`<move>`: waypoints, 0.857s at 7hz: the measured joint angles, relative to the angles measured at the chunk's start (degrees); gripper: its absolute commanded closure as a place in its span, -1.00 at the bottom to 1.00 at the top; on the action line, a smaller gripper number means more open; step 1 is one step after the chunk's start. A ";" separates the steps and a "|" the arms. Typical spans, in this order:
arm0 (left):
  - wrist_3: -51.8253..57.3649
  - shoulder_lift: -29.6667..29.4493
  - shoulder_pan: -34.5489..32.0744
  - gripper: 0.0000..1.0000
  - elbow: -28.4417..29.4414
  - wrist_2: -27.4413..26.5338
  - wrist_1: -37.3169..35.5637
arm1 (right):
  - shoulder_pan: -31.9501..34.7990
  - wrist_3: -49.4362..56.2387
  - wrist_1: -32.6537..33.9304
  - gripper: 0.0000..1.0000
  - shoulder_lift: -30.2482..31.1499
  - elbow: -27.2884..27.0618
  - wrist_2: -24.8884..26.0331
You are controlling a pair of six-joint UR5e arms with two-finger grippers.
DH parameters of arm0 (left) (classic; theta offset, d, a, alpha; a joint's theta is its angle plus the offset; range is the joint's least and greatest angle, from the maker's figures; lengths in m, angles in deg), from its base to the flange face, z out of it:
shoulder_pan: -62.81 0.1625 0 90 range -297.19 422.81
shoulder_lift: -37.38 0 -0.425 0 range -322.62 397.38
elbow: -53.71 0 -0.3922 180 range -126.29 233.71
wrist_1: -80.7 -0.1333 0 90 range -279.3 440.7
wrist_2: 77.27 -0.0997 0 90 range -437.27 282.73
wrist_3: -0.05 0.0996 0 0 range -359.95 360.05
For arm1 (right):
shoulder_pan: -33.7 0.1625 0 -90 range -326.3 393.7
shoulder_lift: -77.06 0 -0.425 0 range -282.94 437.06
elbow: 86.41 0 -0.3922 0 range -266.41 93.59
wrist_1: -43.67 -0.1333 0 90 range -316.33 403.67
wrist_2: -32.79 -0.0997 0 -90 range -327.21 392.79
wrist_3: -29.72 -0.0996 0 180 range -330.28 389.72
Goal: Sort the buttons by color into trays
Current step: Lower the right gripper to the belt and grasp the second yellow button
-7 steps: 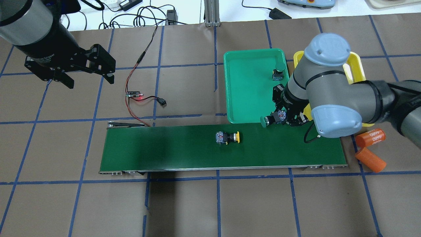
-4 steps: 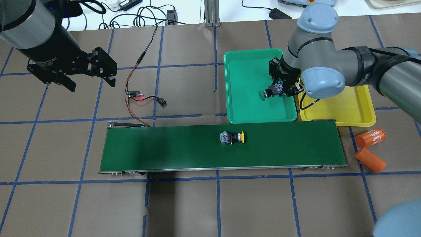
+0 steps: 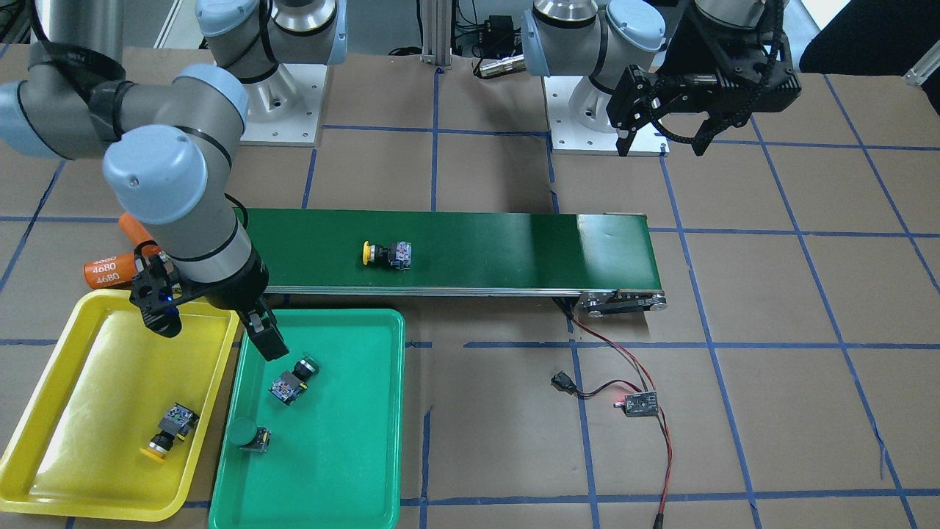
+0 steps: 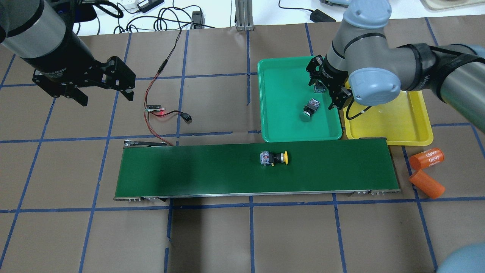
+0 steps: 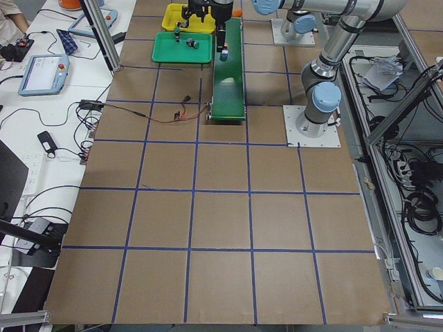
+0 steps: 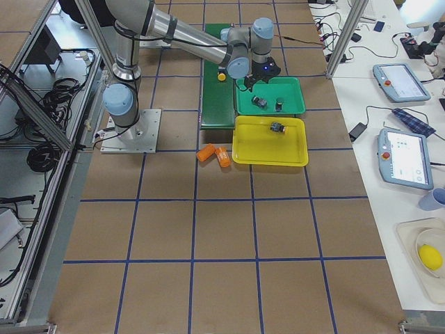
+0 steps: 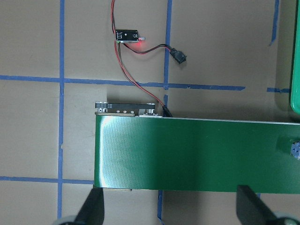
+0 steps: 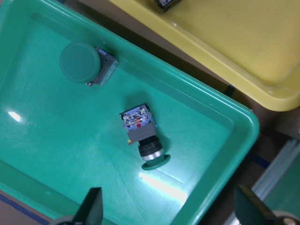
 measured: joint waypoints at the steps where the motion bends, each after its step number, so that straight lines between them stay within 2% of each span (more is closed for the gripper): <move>1: 0.02 -0.14 -0.02 -1.00 0.00 0.00 -0.02 | 0.02 -0.33 -7.16 -1.00 4.71 -0.26 0.31; 2: 0.00 -0.20 -0.02 -1.00 -0.01 -0.01 -0.03 | 0.06 -2.06 -14.47 -1.00 9.26 -1.27 0.49; 3: -0.04 -0.20 -0.06 -1.00 -0.01 0.13 -0.03 | 0.06 -5.62 -18.49 -1.00 12.33 -3.42 0.43; 6: -0.09 0.09 -0.14 -1.00 -0.34 0.56 0.12 | 0.05 -10.37 -19.00 -1.00 13.67 -6.71 0.79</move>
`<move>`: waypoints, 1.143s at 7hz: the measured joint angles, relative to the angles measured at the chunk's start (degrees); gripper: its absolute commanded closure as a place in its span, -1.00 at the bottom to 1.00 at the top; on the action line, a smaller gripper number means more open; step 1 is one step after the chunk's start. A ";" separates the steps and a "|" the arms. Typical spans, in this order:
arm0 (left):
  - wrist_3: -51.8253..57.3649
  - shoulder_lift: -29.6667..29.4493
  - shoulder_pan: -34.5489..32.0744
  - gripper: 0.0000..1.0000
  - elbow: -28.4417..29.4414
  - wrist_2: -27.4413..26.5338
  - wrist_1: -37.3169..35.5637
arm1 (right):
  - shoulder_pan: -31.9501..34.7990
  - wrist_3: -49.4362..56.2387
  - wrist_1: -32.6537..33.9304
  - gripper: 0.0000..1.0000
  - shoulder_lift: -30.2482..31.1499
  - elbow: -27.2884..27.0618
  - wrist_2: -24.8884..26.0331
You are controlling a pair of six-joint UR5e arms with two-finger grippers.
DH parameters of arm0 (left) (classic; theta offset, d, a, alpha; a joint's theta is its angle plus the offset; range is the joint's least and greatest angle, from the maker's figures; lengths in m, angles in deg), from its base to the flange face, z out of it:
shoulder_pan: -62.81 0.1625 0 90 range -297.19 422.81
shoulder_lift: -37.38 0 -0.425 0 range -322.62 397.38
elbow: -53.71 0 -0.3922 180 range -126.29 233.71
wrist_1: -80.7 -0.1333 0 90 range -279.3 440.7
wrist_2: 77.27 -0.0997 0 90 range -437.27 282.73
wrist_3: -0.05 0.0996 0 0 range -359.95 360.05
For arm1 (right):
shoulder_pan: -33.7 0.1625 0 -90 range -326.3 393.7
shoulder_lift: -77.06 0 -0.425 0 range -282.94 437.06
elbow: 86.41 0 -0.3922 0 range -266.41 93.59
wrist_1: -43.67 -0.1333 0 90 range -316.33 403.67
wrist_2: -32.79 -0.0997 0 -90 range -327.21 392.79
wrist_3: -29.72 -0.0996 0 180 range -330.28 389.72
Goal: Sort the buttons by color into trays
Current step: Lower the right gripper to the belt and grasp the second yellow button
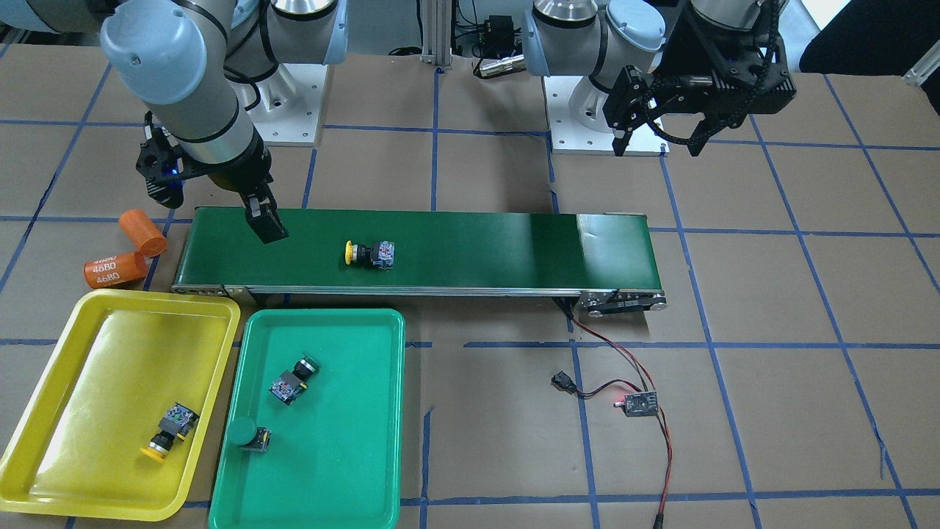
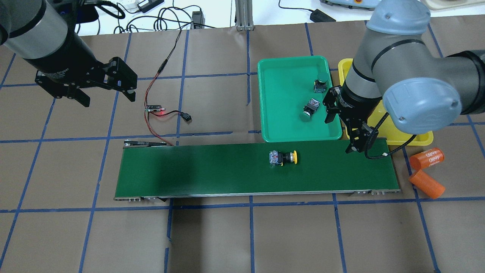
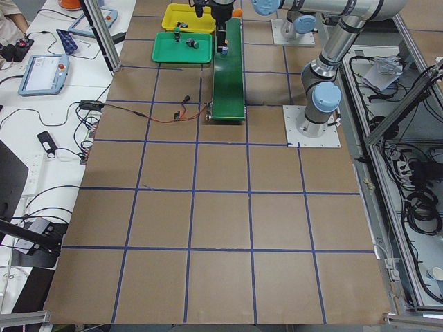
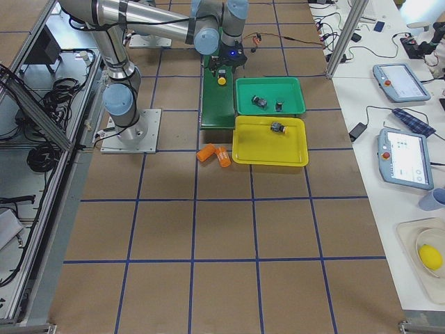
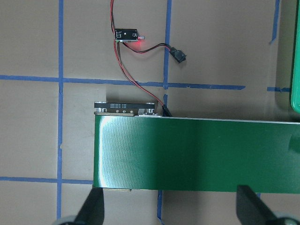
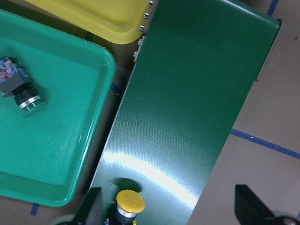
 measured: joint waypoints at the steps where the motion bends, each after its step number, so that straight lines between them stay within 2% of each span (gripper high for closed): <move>1: 0.01 0.09 -0.03 -1.00 -0.18 0.03 -0.09 | 0.03 0.18 2.07 -1.00 -1.14 -0.04 0.54; 4: 0.10 0.26 -0.06 -1.00 -0.64 0.04 -0.30 | 0.06 -0.76 5.49 -1.00 -4.35 -0.15 0.26; 5: 0.14 0.23 -0.06 -1.00 -0.69 0.05 -0.42 | 0.23 -2.01 6.41 -0.91 -4.26 -0.57 -0.67; 6: 0.15 0.19 -0.06 -1.00 -0.74 0.05 -0.50 | 0.77 -3.13 7.96 -0.91 -4.24 -1.25 -1.70; 8: 0.15 -0.03 -0.06 -1.00 -0.75 0.04 -0.55 | 3.21 -5.97 15.68 -0.98 -4.21 -5.21 -2.31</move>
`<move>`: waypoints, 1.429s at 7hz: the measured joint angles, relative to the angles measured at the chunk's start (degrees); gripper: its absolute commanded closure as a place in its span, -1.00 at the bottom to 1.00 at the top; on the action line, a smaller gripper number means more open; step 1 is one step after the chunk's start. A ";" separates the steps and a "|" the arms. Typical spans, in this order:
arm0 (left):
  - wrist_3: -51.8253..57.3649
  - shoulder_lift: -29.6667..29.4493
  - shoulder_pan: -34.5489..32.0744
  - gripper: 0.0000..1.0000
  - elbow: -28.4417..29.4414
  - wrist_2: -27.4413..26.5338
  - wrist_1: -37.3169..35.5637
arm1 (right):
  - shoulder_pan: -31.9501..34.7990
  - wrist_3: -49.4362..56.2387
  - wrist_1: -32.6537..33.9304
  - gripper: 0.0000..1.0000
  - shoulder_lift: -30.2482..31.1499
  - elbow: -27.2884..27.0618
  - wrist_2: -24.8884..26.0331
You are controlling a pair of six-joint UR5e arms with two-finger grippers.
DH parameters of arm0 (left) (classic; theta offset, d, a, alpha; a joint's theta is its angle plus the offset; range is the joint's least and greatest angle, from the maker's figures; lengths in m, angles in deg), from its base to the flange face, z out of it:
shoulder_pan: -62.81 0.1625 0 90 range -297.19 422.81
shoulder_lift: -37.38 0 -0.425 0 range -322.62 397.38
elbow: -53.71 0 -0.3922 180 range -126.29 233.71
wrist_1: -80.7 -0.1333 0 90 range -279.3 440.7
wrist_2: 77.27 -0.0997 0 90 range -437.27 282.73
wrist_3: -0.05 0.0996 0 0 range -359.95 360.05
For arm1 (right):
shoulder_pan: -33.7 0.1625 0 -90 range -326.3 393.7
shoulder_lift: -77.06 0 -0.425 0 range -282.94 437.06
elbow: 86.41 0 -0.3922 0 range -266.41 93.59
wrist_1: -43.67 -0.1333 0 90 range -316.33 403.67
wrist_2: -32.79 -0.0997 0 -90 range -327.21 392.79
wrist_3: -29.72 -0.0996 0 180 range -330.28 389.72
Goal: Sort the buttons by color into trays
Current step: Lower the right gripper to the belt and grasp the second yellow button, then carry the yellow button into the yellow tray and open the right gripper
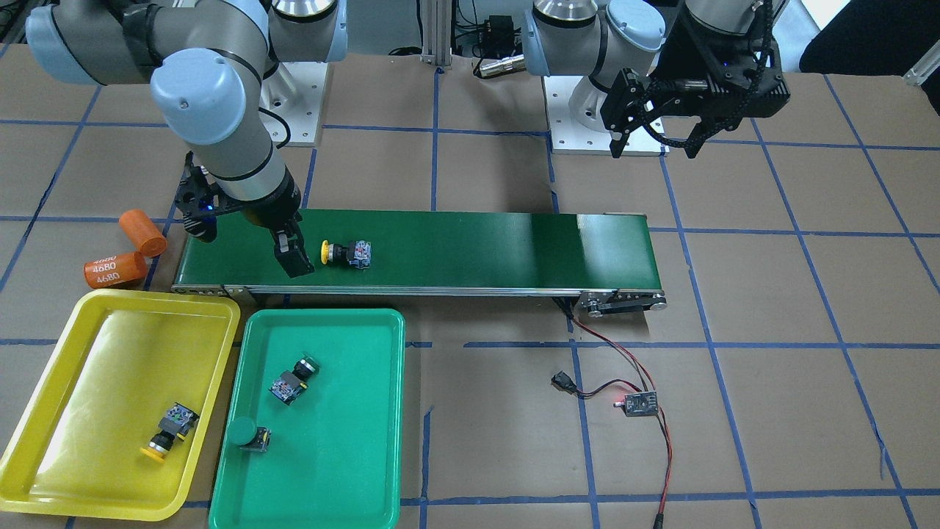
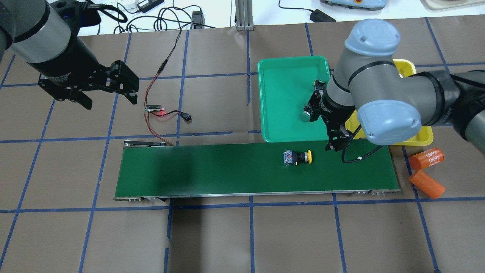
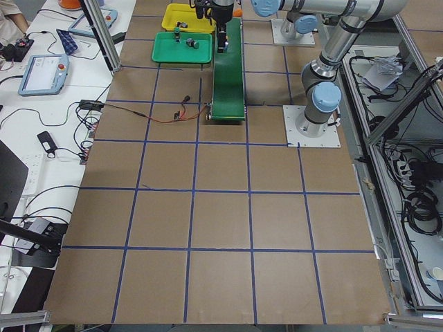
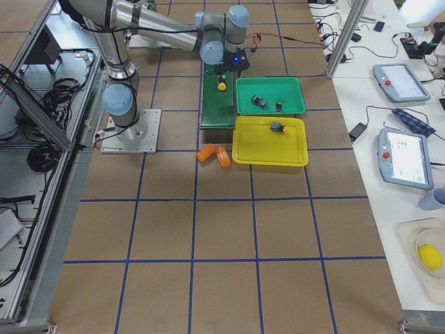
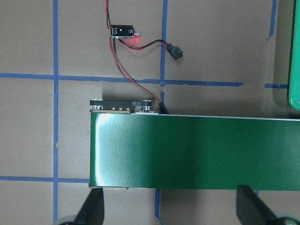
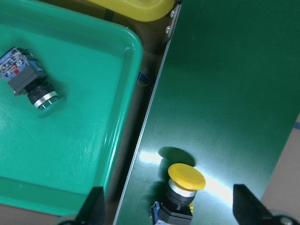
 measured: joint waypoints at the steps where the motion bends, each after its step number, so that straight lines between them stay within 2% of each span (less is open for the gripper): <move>1: 0.00 -0.23 -0.02 -1.00 0.06 0.00 0.00 | 0.77 -1.15 4.82 -0.98 0.01 -2.64 -0.03; 3: 0.04 -0.02 -0.04 -1.00 -0.07 0.00 0.03 | 1.18 -1.86 8.61 -0.98 -0.09 -5.89 -0.03; 6: 0.00 0.12 -0.26 -1.00 -0.66 0.34 -0.01 | 1.37 -2.28 8.48 -0.97 -0.47 -8.12 0.06; 7: -0.02 0.30 -0.34 -1.00 -0.78 0.54 0.01 | 1.40 -2.28 8.47 -0.59 -0.59 -8.77 0.10; 8: -0.06 0.59 -0.39 -1.00 -0.91 0.52 0.05 | 1.40 -2.23 8.44 0.75 -0.78 -9.24 0.12; 10: -0.08 1.28 -0.43 -1.00 -1.42 0.34 0.06 | 1.40 -1.49 8.53 1.00 -1.18 -9.46 0.01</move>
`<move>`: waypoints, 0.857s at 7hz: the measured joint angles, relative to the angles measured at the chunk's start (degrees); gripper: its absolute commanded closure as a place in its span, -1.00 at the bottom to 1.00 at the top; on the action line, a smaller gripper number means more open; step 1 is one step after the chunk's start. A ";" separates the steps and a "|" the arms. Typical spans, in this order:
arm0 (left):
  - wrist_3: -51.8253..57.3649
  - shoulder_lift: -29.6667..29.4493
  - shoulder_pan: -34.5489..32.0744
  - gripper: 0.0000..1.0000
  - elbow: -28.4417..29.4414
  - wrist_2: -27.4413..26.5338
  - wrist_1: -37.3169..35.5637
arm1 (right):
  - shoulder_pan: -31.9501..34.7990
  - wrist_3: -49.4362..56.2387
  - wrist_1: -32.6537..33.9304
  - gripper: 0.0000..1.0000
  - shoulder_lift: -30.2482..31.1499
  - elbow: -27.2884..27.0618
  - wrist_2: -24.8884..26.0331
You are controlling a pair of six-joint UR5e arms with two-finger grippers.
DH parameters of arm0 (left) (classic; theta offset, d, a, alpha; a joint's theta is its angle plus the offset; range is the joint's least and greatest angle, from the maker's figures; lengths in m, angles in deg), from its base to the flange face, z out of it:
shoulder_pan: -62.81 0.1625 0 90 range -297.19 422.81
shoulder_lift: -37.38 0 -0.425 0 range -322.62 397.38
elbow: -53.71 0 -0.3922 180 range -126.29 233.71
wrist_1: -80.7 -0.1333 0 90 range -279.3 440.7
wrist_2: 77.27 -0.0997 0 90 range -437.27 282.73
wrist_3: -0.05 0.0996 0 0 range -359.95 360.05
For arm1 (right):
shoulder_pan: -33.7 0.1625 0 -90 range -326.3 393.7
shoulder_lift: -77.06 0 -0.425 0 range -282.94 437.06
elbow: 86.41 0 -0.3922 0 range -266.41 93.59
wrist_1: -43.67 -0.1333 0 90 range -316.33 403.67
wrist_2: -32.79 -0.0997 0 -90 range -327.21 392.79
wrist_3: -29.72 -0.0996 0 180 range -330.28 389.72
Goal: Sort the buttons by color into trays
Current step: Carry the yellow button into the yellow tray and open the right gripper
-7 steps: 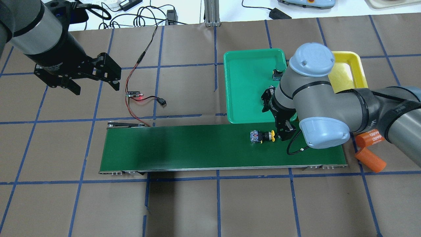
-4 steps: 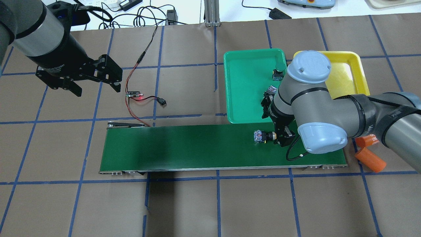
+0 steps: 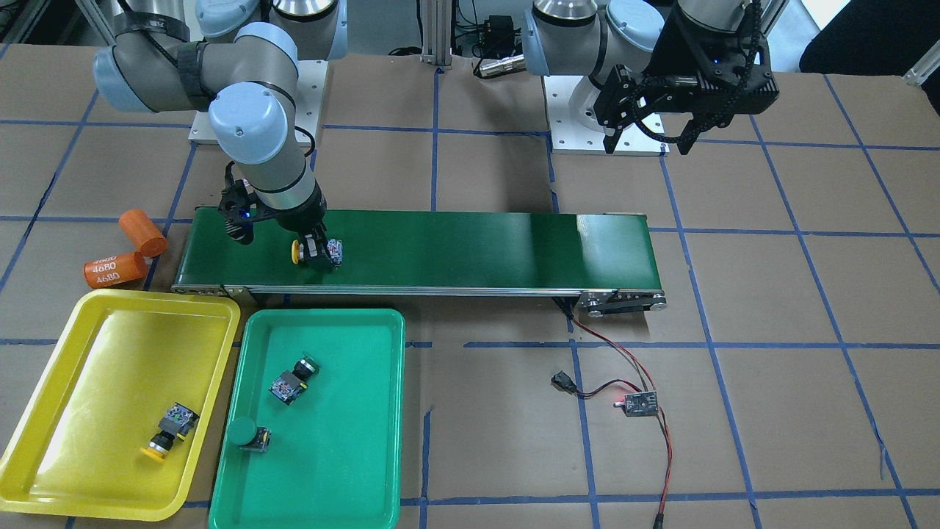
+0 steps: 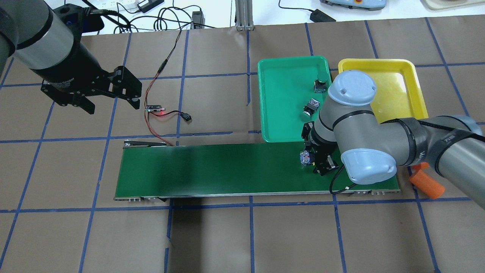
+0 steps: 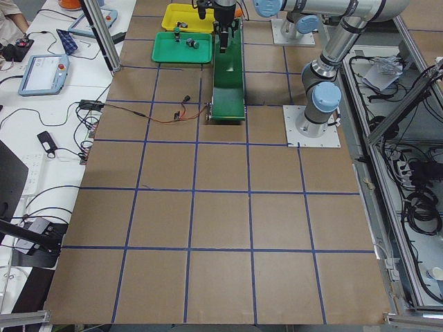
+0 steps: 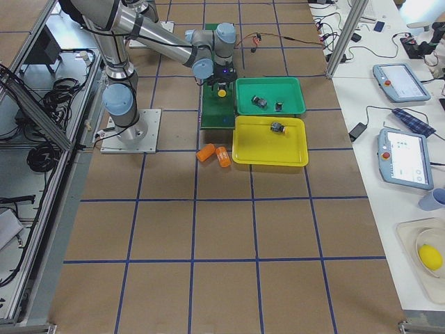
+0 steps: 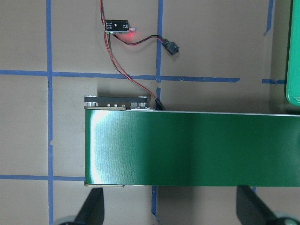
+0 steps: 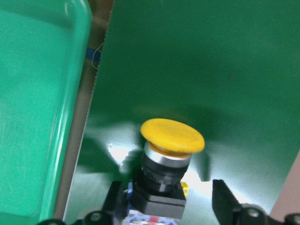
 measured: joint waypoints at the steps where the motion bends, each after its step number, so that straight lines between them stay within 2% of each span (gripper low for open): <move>1: 0.00 0.19 0.01 -1.00 -0.26 0.05 -0.02 | -0.01 0.51 0.04 1.00 -0.03 0.20 -0.04; 4: 0.07 0.23 0.15 -1.00 -0.47 0.08 -0.06 | -0.55 3.41 -1.85 1.00 0.42 2.44 0.25; 6: 0.08 0.42 0.24 -1.00 -0.49 0.15 -0.07 | -1.51 10.43 -9.96 1.00 0.34 9.79 0.96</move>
